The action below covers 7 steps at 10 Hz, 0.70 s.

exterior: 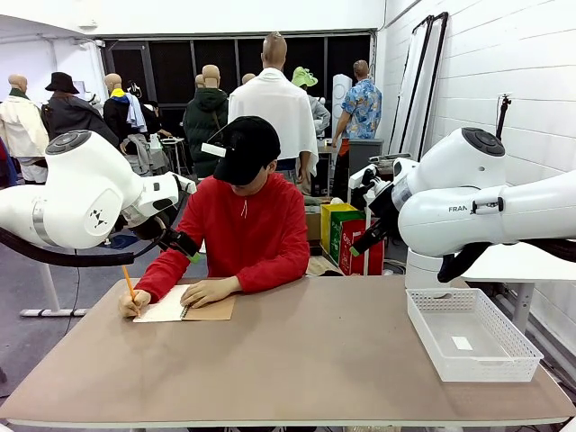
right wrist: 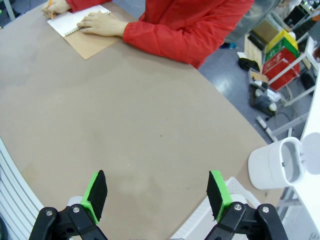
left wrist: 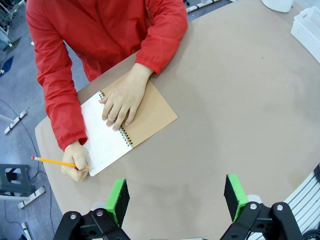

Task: Sort the paper based on its condition.
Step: If a person hands you a paper, place it in the Organizing basket , and if it's crumpled, put it in the Trash can.

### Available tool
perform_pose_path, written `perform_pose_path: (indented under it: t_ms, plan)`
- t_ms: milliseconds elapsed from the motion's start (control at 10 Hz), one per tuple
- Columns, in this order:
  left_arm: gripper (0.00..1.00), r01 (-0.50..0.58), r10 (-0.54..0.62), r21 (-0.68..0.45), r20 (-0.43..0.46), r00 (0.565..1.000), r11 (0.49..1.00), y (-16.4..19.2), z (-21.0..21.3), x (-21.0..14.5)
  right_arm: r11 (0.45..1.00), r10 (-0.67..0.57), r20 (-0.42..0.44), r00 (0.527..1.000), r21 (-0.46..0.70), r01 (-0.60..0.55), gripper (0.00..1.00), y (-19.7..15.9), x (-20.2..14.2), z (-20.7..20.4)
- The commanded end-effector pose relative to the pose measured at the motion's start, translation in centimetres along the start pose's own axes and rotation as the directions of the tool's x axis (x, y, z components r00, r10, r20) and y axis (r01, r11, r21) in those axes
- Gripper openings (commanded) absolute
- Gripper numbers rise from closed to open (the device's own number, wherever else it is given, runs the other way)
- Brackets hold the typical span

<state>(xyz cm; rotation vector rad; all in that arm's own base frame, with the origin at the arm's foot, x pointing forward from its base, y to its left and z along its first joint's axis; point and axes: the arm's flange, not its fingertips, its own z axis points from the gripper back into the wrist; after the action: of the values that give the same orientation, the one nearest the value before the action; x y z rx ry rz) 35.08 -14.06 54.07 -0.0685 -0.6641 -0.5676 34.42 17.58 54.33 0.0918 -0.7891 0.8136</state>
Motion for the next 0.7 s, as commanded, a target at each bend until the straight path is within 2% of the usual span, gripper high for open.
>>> perform_pose_path:
  t_ms: [0, 600]
  plan:
    - [1.00, -0.001, 0.001, 0.001, 0.006, 1.000, 1.000, 0.05, 0.06, 0.03, 1.000, -0.005, 0.002, 1.000, 0.010, 0.005, 1.00, -0.08, -0.05, -0.07]
    - [1.00, -0.001, 0.001, 0.001, 0.006, 1.000, 1.000, 0.05, 0.06, 0.03, 1.000, -0.005, 0.002, 1.000, 0.010, 0.005, 1.00, -0.08, -0.05, -0.07]
